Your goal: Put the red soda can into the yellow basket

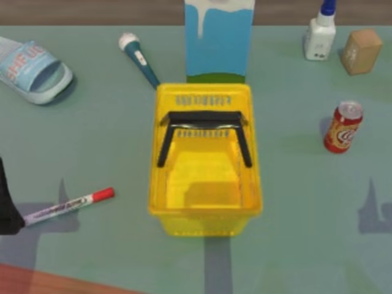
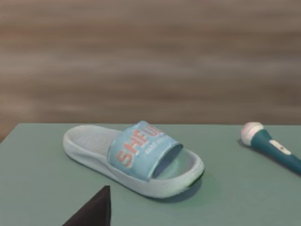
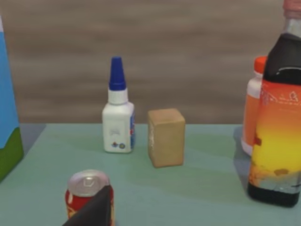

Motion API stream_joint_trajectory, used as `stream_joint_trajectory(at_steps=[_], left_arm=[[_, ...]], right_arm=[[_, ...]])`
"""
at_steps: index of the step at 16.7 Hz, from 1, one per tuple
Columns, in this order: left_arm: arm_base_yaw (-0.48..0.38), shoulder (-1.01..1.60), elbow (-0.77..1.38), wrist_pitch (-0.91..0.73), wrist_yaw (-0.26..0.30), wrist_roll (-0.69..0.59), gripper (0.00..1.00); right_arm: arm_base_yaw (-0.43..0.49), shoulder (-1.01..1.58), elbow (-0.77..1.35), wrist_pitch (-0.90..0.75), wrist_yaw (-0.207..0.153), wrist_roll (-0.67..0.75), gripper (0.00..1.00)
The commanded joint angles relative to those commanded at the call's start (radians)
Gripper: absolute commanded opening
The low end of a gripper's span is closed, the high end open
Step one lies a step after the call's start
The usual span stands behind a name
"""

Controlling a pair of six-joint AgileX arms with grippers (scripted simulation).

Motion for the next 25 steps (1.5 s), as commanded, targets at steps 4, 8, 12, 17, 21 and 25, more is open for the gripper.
stream_joint_trajectory(at_steps=[4, 8, 12, 17, 21, 25], left_arm=[[0.0, 0.0, 0.0, 0.0, 0.0, 0.0, 1.0], [0.0, 0.0, 0.0, 0.0, 0.0, 0.0, 1.0], [0.0, 0.0, 0.0, 0.0, 0.0, 0.0, 1.0], [0.0, 0.0, 0.0, 0.0, 0.0, 0.0, 1.0], [0.0, 0.0, 0.0, 0.0, 0.0, 0.0, 1.0], [0.0, 0.0, 0.0, 0.0, 0.0, 0.0, 1.0]], right_arm=[[0.006, 0.03, 0.03, -0.021, -0.003, -0.009, 1.0], [0.031, 0.218, 0.206, -0.144, -0.008, -0.062, 1.0], [0.063, 0.565, 0.497, -0.353, -0.008, -0.149, 1.0], [0.107, 1.121, 0.948, -0.674, -0.004, -0.282, 1.0], [0.141, 1.559, 1.317, -0.925, 0.0, -0.387, 1.0], [0.169, 1.929, 1.644, -1.122, 0.004, -0.473, 1.0]])
